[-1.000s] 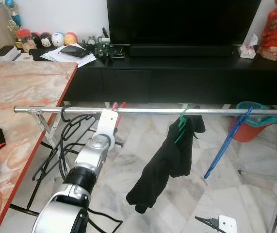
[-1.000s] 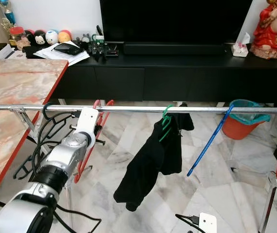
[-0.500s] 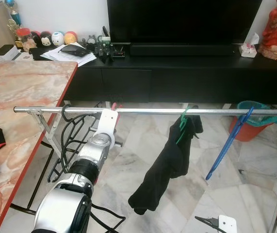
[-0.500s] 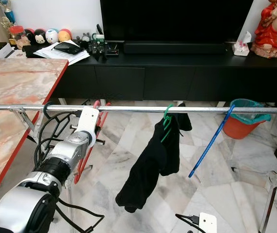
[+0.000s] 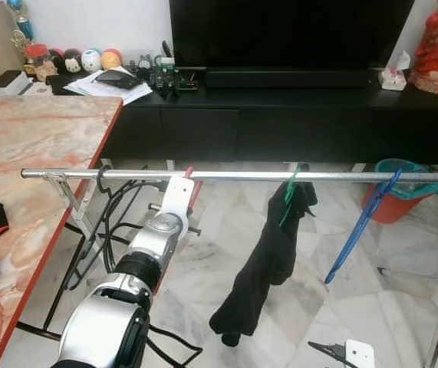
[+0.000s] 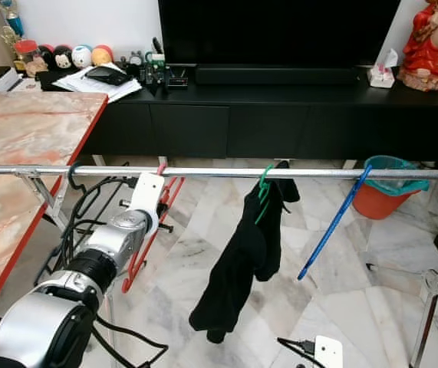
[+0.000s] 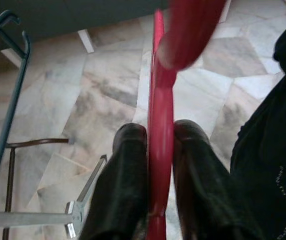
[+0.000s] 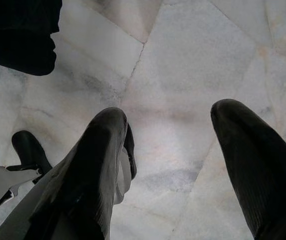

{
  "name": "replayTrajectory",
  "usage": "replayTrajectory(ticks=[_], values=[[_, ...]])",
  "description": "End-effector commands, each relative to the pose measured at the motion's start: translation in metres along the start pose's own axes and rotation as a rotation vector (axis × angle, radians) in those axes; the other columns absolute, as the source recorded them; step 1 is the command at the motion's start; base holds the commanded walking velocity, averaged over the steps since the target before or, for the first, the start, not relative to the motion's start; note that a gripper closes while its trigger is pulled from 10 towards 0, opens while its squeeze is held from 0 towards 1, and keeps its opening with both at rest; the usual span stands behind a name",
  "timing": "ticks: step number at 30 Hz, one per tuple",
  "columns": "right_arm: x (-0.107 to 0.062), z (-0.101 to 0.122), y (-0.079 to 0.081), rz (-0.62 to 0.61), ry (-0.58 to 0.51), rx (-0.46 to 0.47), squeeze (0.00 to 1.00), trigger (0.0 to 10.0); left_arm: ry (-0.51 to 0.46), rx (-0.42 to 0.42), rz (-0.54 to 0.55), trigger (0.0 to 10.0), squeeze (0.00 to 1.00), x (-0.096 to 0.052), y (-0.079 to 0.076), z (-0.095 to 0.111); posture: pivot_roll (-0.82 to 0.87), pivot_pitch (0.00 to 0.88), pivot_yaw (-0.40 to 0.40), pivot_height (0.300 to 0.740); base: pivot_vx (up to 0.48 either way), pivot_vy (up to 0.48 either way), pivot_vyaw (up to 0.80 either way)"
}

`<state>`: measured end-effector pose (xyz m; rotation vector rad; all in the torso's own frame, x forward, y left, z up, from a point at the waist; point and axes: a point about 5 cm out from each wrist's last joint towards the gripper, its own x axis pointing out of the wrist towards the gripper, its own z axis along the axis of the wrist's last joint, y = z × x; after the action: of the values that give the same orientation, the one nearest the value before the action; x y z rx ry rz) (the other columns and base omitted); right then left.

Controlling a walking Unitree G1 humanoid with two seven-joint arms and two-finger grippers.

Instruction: Hang hanger

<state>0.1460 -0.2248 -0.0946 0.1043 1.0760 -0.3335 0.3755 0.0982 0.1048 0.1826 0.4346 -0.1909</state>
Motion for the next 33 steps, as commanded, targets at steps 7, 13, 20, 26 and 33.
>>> replayTrajectory(ticks=[7, 13, 20, 26, 33], values=[[0.0, -0.001, -0.001, -0.002, 0.005, 0.004, 0.0, 10.0, -0.058, -0.015, -0.033, 10.0, 1.0, -0.003, -0.001, 0.004, -0.11, 0.0, -0.007, 0.74, 0.0, 0.0, 0.0], [0.0, -0.001, -0.002, -0.004, 0.007, 0.004, 0.0, 10.0, -0.088, -0.007, -0.046, 10.0, 1.0, -0.009, 0.001, 0.006, -0.11, 0.0, -0.009, 0.74, 0.0, 0.0, 0.0], [0.0, -0.003, -0.002, 0.002, 0.011, -0.008, 0.0, 10.0, -0.132, 0.019, -0.038, 10.0, 1.0, -0.024, 0.015, 0.011, -0.1, 0.0, -0.005, 0.74, 0.0, 0.0, 0.0], [0.0, -0.003, -0.002, 0.005, 0.015, -0.017, 0.0, 10.0, -0.199, 0.045, -0.045, 10.0, 1.0, -0.068, 0.043, 0.016, -0.09, 0.0, -0.007, 0.74, 0.0, 0.0, 0.0], [0.0, -0.003, -0.002, 0.011, 0.016, -0.025, 0.0, 10.0, -0.206, 0.106, -0.227, 10.0, 0.0, -0.113, 0.051, -0.001, -0.07, 0.0, -0.008, 0.74, 0.0, 0.0, 0.0]])
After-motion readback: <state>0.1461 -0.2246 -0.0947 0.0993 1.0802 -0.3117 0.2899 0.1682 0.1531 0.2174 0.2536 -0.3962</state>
